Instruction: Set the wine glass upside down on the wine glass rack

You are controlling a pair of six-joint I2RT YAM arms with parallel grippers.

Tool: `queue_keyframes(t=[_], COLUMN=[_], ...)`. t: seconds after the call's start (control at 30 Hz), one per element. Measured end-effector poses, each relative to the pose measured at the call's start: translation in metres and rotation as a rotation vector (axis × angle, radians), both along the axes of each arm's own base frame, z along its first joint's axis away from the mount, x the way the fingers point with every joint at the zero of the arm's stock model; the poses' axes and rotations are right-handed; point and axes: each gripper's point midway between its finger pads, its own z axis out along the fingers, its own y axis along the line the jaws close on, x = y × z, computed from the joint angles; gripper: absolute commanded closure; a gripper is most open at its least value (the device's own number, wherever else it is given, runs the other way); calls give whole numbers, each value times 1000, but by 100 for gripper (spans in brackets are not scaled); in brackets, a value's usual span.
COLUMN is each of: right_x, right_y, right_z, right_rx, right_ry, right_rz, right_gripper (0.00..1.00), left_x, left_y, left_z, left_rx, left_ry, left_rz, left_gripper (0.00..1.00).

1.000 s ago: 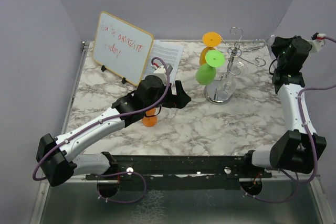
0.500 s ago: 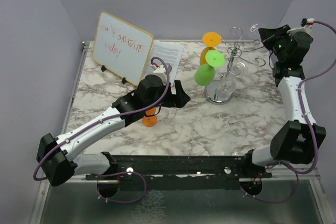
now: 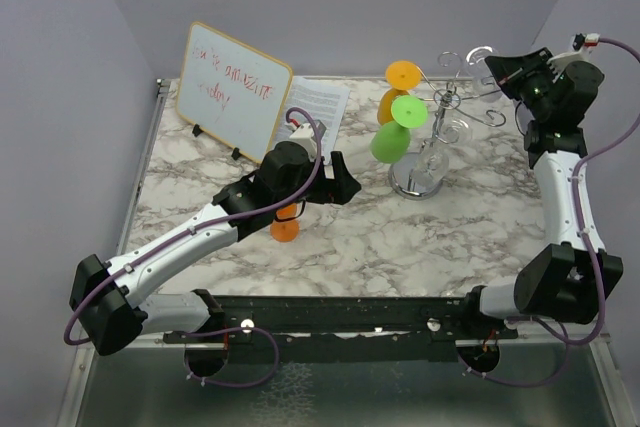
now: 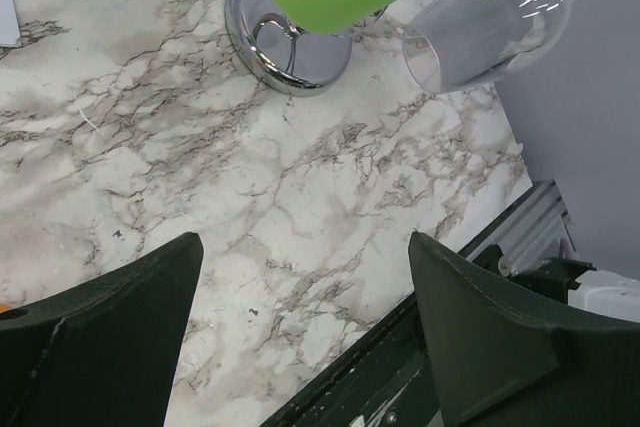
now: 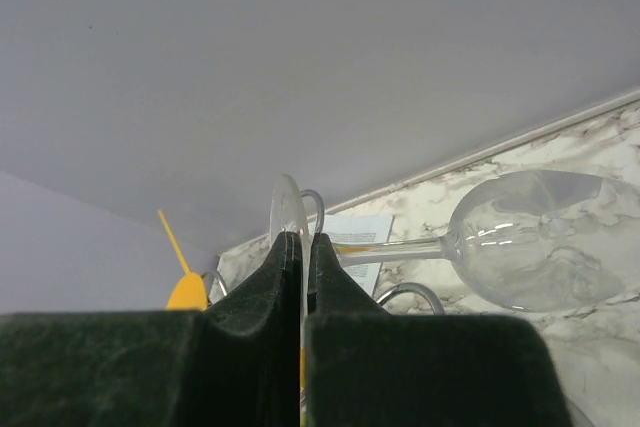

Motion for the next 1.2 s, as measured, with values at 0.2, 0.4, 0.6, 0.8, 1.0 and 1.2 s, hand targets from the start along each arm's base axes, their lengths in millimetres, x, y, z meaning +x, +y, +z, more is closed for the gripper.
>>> queue_keyframes(t=[0.2,0.4,0.6,0.8,1.0,1.2], right_x=[-11,-19,-23,-31,-47,-56], right_y=[5,11,14,15,6,-9], right_z=[-3,-7,-17,-23,-2,15], right_rx=[13,21,34,40,11,-20], right_ry=[38,71,120,165,118,68], right_rz=[16,42,59,47,-30,-136], right_gripper=[99,99,99,99,99,99], left_x=[1,0,1,1,1,1], left_y=[2,3,3,2,2,2], left_z=[-4,-7,-7,-7,-7,-7], left_rx=[6,12,6,2,1,1], left_ry=[6,11,17,21,21,21], left_rz=[5,5,11,13,13,13], left_gripper=[15,15,15,15,15,15])
